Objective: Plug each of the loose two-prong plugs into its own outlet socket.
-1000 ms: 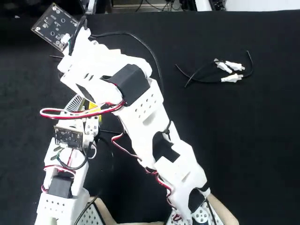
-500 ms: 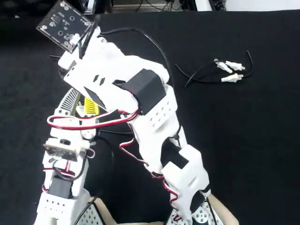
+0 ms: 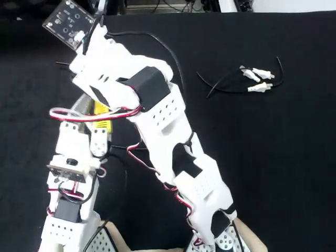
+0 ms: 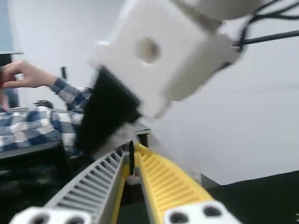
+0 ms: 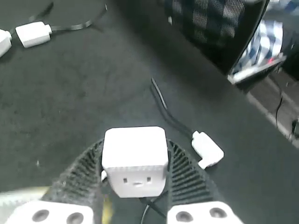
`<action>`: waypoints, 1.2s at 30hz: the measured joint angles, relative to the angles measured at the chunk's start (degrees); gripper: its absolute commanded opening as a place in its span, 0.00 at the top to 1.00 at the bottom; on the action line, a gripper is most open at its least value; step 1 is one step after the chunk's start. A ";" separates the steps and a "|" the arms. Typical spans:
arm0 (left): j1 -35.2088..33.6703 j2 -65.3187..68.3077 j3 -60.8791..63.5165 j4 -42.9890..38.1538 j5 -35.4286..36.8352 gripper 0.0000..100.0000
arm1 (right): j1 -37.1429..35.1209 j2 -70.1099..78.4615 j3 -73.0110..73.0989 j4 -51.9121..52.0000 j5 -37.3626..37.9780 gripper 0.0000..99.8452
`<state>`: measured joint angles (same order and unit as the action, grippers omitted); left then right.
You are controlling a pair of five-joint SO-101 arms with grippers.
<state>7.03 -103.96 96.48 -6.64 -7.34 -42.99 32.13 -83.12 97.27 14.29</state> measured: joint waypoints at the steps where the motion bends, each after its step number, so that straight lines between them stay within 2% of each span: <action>1: -1.05 0.00 0.00 -0.44 0.09 0.97 | 0.18 0.00 0.00 0.53 -0.26 0.99; 5: -3.08 0.18 0.00 -2.99 0.18 0.97 | 0.26 -0.09 -0.18 1.49 -0.44 0.99; 17: -3.78 -0.26 0.00 -1.93 0.09 0.97 | -1.67 -3.25 0.97 1.49 -1.23 0.99; 23: -5.80 -0.44 0.00 -1.93 0.09 0.97 | -1.67 -9.93 9.93 1.41 -5.19 0.99; 27: -10.37 -0.18 0.09 -2.02 0.00 0.97 | -4.13 -16.79 19.69 1.85 -5.10 0.99; 36: -11.60 -0.09 0.09 -2.02 0.00 0.97 | -8.88 -28.40 33.76 1.23 -4.84 0.99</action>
<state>-4.57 -104.04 96.57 -8.66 -7.34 -51.87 3.74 -49.36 98.51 9.45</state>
